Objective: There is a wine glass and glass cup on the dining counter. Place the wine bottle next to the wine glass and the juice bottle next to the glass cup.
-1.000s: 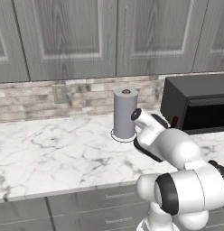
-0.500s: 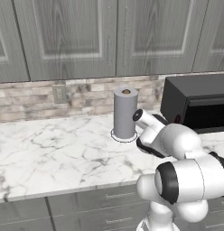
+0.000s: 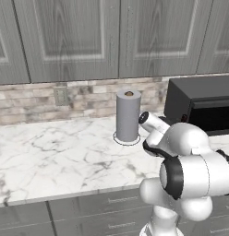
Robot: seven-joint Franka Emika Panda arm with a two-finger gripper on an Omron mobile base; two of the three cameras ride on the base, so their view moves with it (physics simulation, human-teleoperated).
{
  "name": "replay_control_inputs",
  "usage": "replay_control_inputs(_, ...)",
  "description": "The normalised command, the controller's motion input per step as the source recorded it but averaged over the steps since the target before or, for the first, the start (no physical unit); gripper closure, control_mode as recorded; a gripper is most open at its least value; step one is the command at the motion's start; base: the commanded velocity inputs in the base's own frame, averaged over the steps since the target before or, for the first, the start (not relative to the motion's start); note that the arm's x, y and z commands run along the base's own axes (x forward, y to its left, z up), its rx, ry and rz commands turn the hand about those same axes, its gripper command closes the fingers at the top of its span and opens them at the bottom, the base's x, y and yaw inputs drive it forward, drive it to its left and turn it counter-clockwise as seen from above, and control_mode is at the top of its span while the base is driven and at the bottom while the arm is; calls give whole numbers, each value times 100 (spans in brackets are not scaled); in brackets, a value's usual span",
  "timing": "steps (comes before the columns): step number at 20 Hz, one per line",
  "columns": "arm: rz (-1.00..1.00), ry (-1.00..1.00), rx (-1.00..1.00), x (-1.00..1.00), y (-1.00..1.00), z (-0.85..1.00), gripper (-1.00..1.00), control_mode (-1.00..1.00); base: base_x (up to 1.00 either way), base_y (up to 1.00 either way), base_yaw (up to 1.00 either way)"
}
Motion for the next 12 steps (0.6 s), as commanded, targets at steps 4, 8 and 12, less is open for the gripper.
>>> replay_control_inputs(4,4,-8,-1,-14,-8,-1,100,-100,0,0,0)
replay_control_inputs(8,4,-10,-1,-22,-23,0,100,-100,0,0,0)
replay_control_inputs(12,6,-6,0,-16,-18,0,100,-100,0,0,0)
